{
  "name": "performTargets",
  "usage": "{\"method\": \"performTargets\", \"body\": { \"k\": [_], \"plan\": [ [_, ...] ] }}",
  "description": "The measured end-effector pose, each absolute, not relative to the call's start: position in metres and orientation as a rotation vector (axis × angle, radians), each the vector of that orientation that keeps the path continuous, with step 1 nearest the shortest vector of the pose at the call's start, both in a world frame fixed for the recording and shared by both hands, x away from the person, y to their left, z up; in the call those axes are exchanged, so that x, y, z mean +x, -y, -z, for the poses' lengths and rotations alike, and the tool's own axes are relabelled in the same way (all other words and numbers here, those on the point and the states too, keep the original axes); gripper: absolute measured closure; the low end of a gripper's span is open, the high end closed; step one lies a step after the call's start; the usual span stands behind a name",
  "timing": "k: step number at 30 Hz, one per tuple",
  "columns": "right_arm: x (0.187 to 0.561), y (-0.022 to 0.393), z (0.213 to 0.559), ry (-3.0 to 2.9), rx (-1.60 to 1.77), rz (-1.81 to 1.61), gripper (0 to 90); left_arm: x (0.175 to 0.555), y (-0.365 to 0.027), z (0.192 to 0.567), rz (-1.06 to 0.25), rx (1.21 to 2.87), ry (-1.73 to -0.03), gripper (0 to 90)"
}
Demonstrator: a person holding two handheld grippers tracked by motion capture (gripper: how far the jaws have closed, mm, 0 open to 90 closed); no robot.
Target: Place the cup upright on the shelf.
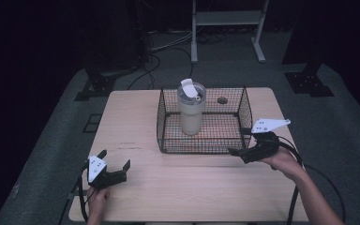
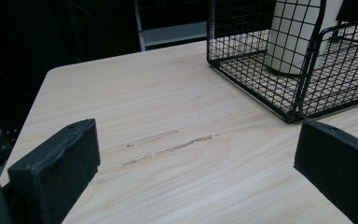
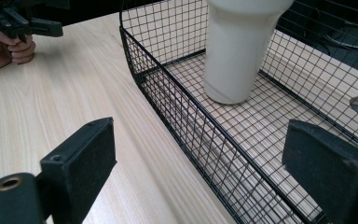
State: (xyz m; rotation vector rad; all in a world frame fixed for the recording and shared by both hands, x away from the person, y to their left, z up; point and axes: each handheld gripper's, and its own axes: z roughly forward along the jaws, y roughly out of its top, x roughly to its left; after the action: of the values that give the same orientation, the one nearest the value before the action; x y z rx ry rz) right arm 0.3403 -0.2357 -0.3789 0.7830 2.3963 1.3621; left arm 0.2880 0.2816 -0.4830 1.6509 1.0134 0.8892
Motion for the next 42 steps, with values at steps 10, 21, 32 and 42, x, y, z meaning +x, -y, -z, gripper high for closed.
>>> {"method": "performTargets", "body": {
  "k": [10,21,32,42],
  "plan": [
    [0.328,0.243,0.388,-2.392,0.785,-1.363,9.1,0.288,-0.282,0.483,-0.889,1.650,-1.015,0.0],
    [0.316,0.255,0.402,-2.382,0.819,-1.378,9.1,0.288,-0.281,0.483,-0.890,1.650,-1.013,0.0],
    [0.309,0.268,0.412,-2.356,0.861,-1.384,9.2,0.288,-0.281,0.483,-0.888,1.653,-1.016,0.0],
    [0.299,0.282,0.429,-2.334,0.927,-1.388,9.2,0.288,-0.281,0.483,-0.887,1.654,-1.016,0.0]
  ]
}}
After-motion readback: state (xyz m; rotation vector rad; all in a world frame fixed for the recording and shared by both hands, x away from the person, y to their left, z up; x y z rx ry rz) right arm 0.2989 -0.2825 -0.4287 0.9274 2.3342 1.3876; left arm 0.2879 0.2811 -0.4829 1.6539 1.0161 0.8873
